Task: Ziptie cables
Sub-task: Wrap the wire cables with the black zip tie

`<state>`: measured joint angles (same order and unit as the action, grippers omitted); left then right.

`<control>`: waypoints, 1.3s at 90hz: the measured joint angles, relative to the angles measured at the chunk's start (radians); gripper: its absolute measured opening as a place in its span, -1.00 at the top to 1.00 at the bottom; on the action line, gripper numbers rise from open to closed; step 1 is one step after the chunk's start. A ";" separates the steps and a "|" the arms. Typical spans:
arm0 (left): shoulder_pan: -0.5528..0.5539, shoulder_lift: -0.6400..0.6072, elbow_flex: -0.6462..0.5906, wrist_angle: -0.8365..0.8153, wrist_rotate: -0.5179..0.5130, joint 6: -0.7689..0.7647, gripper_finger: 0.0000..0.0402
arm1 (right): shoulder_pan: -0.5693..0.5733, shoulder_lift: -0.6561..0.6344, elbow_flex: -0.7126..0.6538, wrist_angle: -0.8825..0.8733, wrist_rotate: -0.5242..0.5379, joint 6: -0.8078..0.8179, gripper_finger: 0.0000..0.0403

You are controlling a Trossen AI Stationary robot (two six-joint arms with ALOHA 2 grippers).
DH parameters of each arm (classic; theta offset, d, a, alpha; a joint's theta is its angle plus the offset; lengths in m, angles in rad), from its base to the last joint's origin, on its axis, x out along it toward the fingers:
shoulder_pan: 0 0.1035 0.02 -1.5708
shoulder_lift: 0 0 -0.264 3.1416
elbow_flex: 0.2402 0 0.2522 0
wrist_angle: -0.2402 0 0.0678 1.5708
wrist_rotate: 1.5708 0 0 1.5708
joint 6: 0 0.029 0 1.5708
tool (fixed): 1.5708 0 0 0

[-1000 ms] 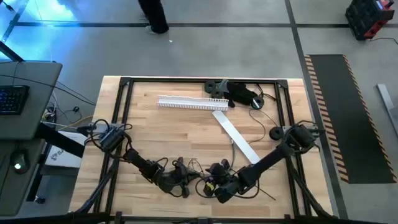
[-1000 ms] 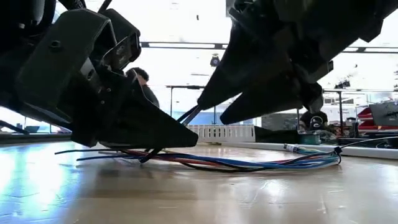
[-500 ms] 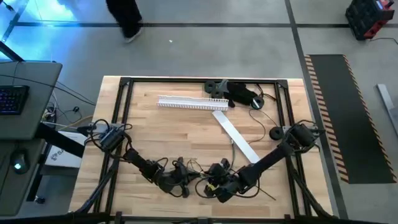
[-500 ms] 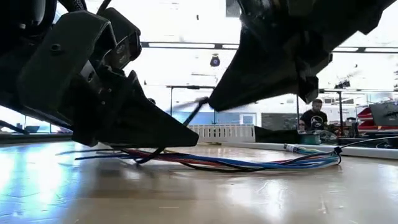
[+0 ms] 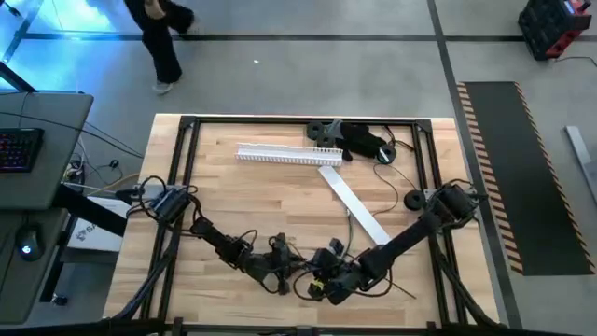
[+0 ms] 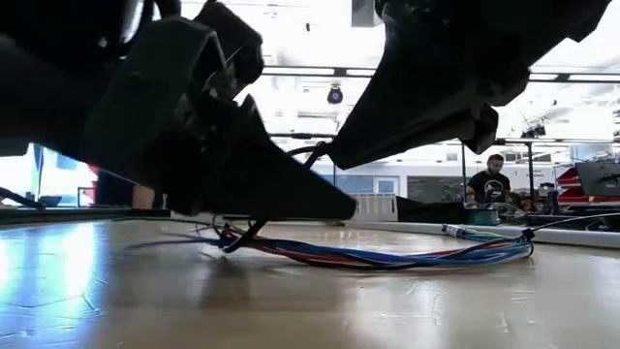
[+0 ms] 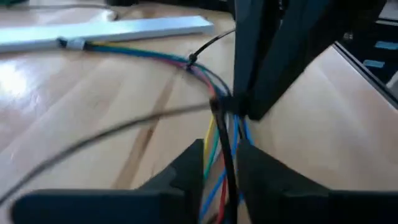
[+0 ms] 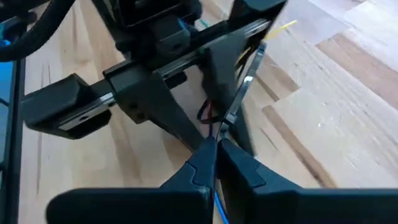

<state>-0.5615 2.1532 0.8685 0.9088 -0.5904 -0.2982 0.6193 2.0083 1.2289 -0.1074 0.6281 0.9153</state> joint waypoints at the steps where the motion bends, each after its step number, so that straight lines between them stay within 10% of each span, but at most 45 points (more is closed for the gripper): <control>1: 0.000 0.000 0.001 0.000 0.000 0.008 0.40 | 0.001 0.000 0.000 0.000 0.000 0.000 1.00; 19: -0.075 -0.076 0.003 -0.121 -0.055 0.075 0.09 | 0.007 0.000 0.037 -0.049 -0.003 0.004 1.00; 65: -0.302 -0.362 0.003 -0.443 -0.384 0.008 0.08 | 0.004 0.000 0.100 -0.197 0.004 0.026 1.00; 117: -0.056 -0.338 0.003 -0.675 0.192 0.011 0.34 | 0.002 0.000 0.100 -0.195 0.017 0.001 1.00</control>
<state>-0.6179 1.8149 0.8711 0.2337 -0.3989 -0.2867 0.6216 2.0083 1.3289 -0.3027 0.6453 0.9161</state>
